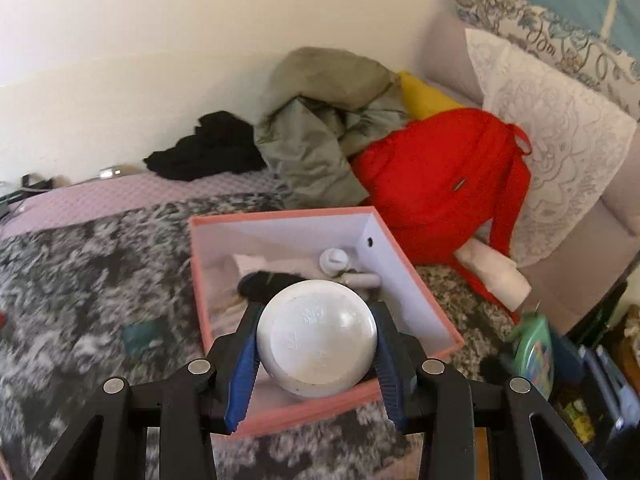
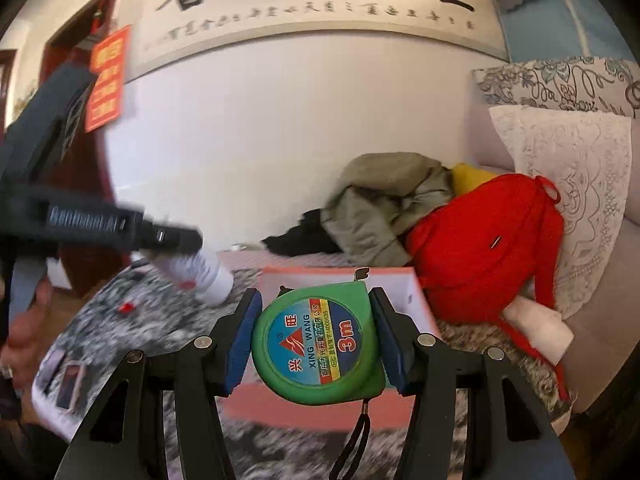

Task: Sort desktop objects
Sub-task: 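Carry the pill bottle with left tool while right tool carries tape measure into pink box, release, then grasp the red cone with left tool while right tool grasps the dark green packet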

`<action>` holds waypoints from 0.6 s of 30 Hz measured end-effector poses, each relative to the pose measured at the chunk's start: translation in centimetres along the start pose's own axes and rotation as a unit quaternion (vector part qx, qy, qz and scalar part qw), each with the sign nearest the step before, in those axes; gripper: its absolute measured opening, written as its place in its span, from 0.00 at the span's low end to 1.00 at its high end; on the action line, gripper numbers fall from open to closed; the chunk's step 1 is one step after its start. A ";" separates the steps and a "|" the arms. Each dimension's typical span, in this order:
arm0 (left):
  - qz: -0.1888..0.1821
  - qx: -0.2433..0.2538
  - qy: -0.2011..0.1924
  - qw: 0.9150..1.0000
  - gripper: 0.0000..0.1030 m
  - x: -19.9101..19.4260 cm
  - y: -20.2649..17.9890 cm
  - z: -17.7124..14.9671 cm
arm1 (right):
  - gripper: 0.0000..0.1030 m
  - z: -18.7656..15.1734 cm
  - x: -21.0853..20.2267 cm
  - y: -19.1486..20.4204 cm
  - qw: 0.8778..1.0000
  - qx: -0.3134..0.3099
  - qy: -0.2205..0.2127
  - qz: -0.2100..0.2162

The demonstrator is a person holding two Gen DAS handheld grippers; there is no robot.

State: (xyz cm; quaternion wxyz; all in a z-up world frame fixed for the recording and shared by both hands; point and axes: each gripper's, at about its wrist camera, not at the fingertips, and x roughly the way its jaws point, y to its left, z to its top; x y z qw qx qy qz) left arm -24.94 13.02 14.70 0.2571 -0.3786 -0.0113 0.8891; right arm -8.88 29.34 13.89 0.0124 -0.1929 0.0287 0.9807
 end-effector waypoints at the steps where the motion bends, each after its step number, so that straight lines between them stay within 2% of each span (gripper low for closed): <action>1: -0.002 -0.001 0.007 1.000 0.43 1.7 0.3 0.8 | 0.56 0.5 2.1 -0.9 1.000 0.003 0.006 -0.001; 3: -0.008 -0.006 0.023 1.000 0.45 5.0 0.9 1.9 | 0.56 1.2 6.5 -2.4 1.000 0.006 0.024 0.005; 4: -0.010 -0.008 0.033 0.999 0.61 6.6 1.3 2.3 | 0.57 1.3 9.3 -3.1 0.999 0.010 0.042 0.006; 5: -0.009 -0.015 0.044 0.999 0.71 8.2 1.8 2.7 | 0.60 1.2 12.6 -4.0 0.997 0.018 0.069 0.005; 6: -0.002 -0.027 0.049 0.998 0.83 9.7 2.6 2.9 | 0.74 1.0 15.3 -4.8 0.995 0.027 0.093 -0.005; 7: 0.001 -0.032 0.049 0.998 0.84 10.4 3.1 2.8 | 0.79 0.6 17.3 -5.6 0.993 0.042 0.111 -0.022; 8: 0.005 -0.032 0.051 0.998 0.84 11.1 3.5 2.6 | 0.79 0.2 18.7 -6.3 0.991 0.055 0.119 -0.029; 10: 0.019 -0.029 0.056 0.998 0.84 12.1 4.5 1.9 | 0.79 -0.7 20.0 -7.3 0.990 0.076 0.119 -0.021; 15: 0.030 -0.054 0.066 0.996 0.84 12.1 6.6 0.3 | 0.82 -2.7 20.6 -8.0 0.986 0.100 0.130 -0.021; 18: 0.037 -0.060 0.061 0.996 0.84 10.8 6.9 -0.5 | 0.82 -2.9 19.2 -7.4 0.987 0.096 0.130 -0.018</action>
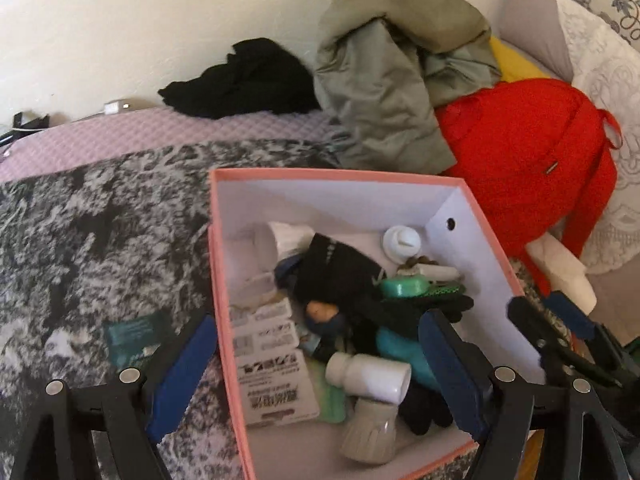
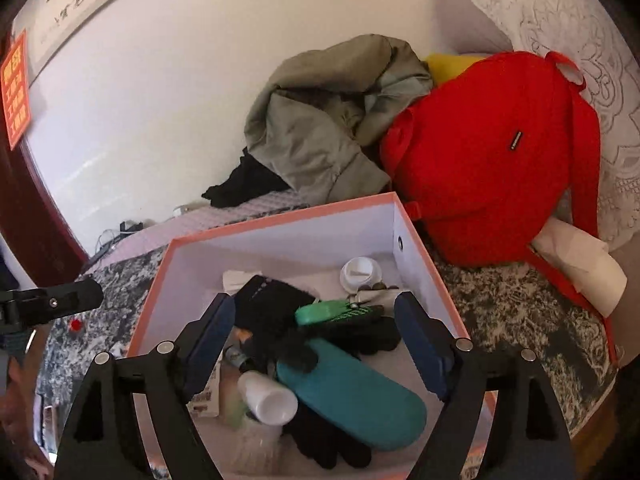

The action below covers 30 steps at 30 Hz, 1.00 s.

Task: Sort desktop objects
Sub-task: 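Grasp the red cone with left tool while right tool grasps the dark green packet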

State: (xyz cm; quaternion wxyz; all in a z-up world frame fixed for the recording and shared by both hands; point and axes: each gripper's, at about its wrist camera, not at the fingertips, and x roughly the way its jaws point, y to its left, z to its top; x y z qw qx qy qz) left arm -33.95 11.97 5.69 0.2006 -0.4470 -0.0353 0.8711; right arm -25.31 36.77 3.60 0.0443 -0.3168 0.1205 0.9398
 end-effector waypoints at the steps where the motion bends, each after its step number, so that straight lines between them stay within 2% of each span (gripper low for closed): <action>1: 0.004 0.001 -0.005 1.000 0.84 -0.7 0.0 -0.3 | 0.83 -0.1 -0.8 0.4 1.000 -0.005 -0.005 0.000; 7: 0.055 0.012 -0.058 0.997 0.85 -7.0 0.3 -2.6 | 0.90 -0.8 -7.3 3.6 0.998 -0.034 -0.050 0.005; 11: 0.116 0.026 -0.103 0.988 0.89 -11.8 0.6 -5.2 | 0.92 -1.7 -11.5 6.0 0.996 -0.044 -0.071 0.015; 13: 0.134 0.033 -0.115 0.984 0.90 -13.8 0.8 -6.7 | 0.93 -2.4 -13.5 7.2 0.996 -0.048 -0.078 0.018; 16: 0.146 0.037 -0.123 0.981 0.92 -16.6 1.5 -9.6 | 0.94 -4.2 -16.4 9.2 0.995 -0.052 -0.081 0.016; 22: 0.162 0.043 -0.124 0.978 0.96 -20.4 2.9 -14.8 | 0.96 -9.0 -20.2 13.4 0.996 -0.071 -0.058 0.012; 30: 0.201 0.002 -0.126 0.972 0.98 -24.4 7.8 -21.3 | 0.96 -14.5 -22.4 19.7 0.990 -0.127 -0.035 0.042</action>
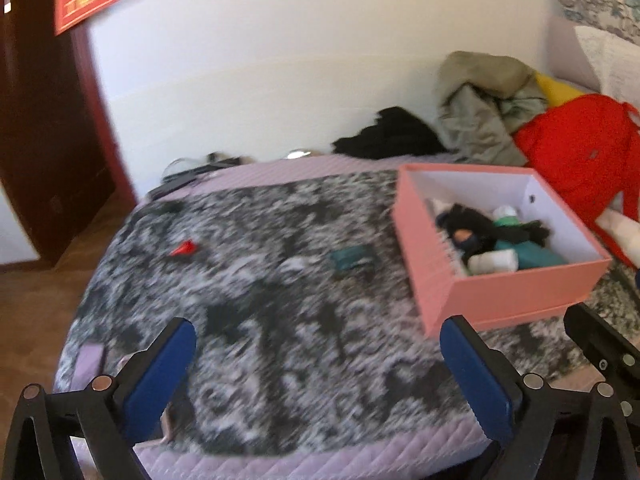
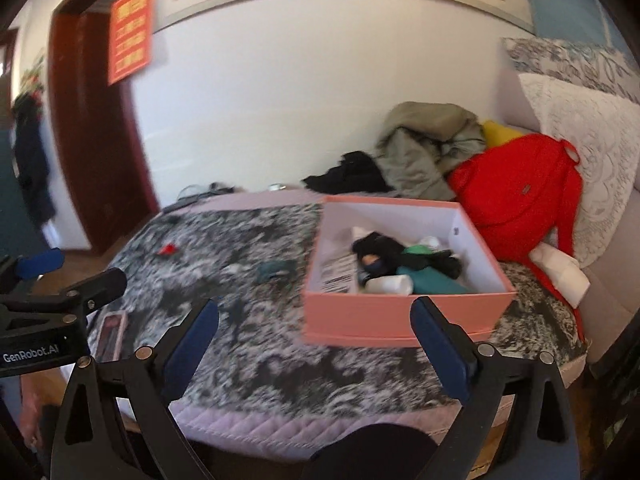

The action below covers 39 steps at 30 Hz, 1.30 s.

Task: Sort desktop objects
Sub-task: 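Grasp the red cone with left tool while right tool grasps the dark green packet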

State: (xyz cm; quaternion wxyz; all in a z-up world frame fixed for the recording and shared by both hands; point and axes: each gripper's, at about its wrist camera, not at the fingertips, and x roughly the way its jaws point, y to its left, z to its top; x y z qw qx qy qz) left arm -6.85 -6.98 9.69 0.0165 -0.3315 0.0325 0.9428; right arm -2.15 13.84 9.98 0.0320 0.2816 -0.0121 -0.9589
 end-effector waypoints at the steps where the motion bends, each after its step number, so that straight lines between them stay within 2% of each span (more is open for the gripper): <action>1: 0.006 -0.007 0.003 1.000 0.99 -0.2 1.0 -0.7 | 0.96 -0.3 -0.1 0.9 1.000 -0.007 0.000 0.006; 6: 0.042 -0.054 0.036 0.997 0.99 1.1 6.4 -3.3 | 0.96 -1.0 1.6 5.4 0.998 -0.044 0.002 0.038; 8: 0.052 -0.074 0.046 0.995 0.99 2.8 8.6 -3.1 | 0.96 -1.0 3.4 6.8 0.998 -0.051 0.010 0.046; 11: 0.066 -0.102 0.060 0.991 0.99 5.5 11.9 -2.7 | 0.96 -0.5 7.5 8.4 0.997 -0.048 0.030 0.058; 13: 0.075 -0.120 0.070 0.988 0.99 7.9 14.1 -2.1 | 0.96 -0.1 11.7 9.2 0.996 -0.037 0.056 0.063; 17: 0.086 -0.152 0.099 0.980 0.99 16.0 18.8 0.5 | 0.96 0.1 20.5 9.2 0.992 -0.004 0.112 0.058; 23: 0.075 -0.176 0.147 0.971 0.99 29.9 22.1 4.1 | 0.96 -0.7 33.5 8.8 0.986 0.000 0.167 0.003; 26: 0.079 -0.178 0.173 0.965 0.99 37.3 22.7 5.0 | 0.96 -0.9 38.4 8.1 0.983 -0.001 0.181 -0.019; 29: 0.084 -0.185 0.195 0.960 0.99 43.0 23.3 5.5 | 0.96 -0.6 43.4 7.1 0.980 0.015 0.194 -0.029; 32: 0.102 -0.181 0.216 0.954 0.98 48.5 23.8 5.8 | 0.96 -0.5 47.2 6.7 0.978 0.025 0.201 -0.042; 33: 0.113 -0.181 0.222 0.951 0.98 50.3 23.9 5.8 | 1.00 -0.4 48.2 6.7 0.979 0.022 0.198 -0.047; 34: 0.115 -0.184 0.221 0.951 0.98 51.3 24.0 5.8 | 1.00 -0.3 48.9 7.0 0.980 0.014 0.192 -0.050; 35: 0.115 -0.190 0.203 0.954 0.98 51.8 24.2 6.0 | 1.00 -0.1 49.5 7.3 0.981 0.007 0.189 -0.049; 36: 0.114 -0.192 0.187 0.957 0.83 51.8 24.2 6.1 | 0.94 0.1 49.8 7.4 0.982 0.002 0.186 -0.045; 37: 0.108 -0.191 0.176 0.960 0.54 51.6 24.0 6.3 | 0.64 0.3 49.8 7.6 0.983 -0.003 0.181 -0.037; 38: 0.106 -0.191 0.170 0.961 0.54 51.0 23.7 6.4 | 0.51 0.5 49.5 8.1 0.984 -0.022 0.175 -0.036; 39: 0.103 -0.191 0.164 0.962 0.54 50.3 23.5 6.4 | 0.45 0.6 49.0 8.9 0.984 -0.047 0.169 -0.041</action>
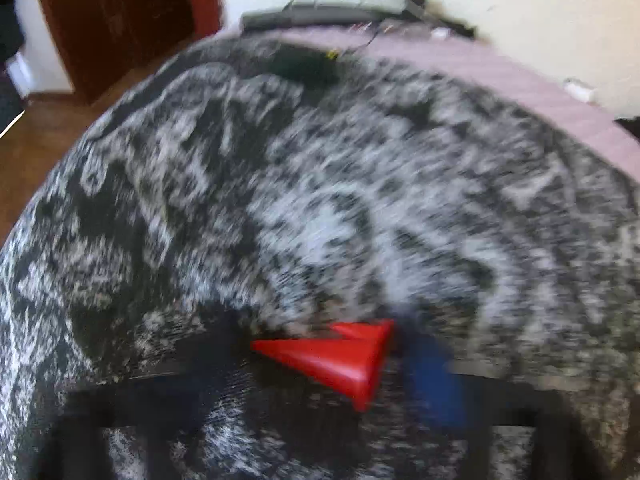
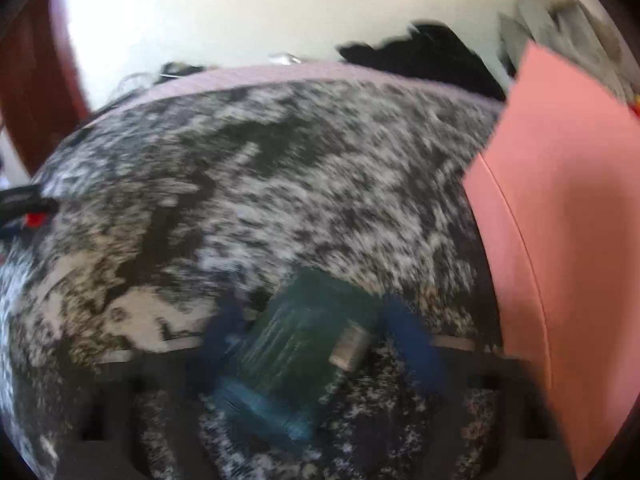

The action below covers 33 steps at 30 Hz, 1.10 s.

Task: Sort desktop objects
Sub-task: 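Grasp the red cone with left tool while right tool grasps the dark green packet, then carry the cone with left tool while right tool carries the packet into pink box, release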

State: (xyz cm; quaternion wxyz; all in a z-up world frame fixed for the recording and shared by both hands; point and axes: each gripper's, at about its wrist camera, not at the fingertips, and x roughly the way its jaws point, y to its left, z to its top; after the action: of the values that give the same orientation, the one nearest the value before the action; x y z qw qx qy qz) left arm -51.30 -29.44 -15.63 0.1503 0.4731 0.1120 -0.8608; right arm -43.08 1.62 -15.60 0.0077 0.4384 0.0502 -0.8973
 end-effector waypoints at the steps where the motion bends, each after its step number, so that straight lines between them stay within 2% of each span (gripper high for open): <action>1: -0.014 -0.004 0.002 1.000 0.54 -0.6 0.1 -0.4 | 0.45 -0.1 -0.4 0.6 1.000 -0.013 -0.002 -0.004; 6: -0.061 -0.016 -0.002 0.998 0.54 -6.1 1.5 -4.1 | 0.45 -1.8 -4.5 1.1 0.999 -0.014 -0.004 0.049; 13: -0.099 0.022 -0.066 0.993 0.54 -19.6 2.3 -10.2 | 0.45 -5.8 -16.8 1.0 0.992 -0.043 -0.063 0.102; 19: -0.137 0.069 -0.124 0.980 0.54 -31.7 0.0 -15.6 | 0.45 -10.1 -27.8 -1.8 0.985 -0.046 -0.117 0.120; 23: -0.180 0.119 -0.139 0.967 0.54 -37.2 -4.6 -18.6 | 0.45 -12.4 -33.3 -5.3 0.982 -0.032 -0.147 0.116; 27: -0.225 0.171 -0.152 0.947 0.54 -41.7 -10.2 -21.1 | 0.45 -14.3 -37.8 -9.7 0.979 -0.008 -0.179 0.099; 33: -0.282 0.232 -0.168 0.916 0.54 -45.7 -20.6 -21.5 | 0.45 -14.8 -42.5 -17.8 0.971 0.034 -0.231 0.046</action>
State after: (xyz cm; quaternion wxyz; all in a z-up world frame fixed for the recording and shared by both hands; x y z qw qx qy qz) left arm -18.79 3.89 12.83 -0.1965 0.2920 0.0109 -0.9359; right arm -6.28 19.44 10.33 0.0451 0.2212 -0.0037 -0.9742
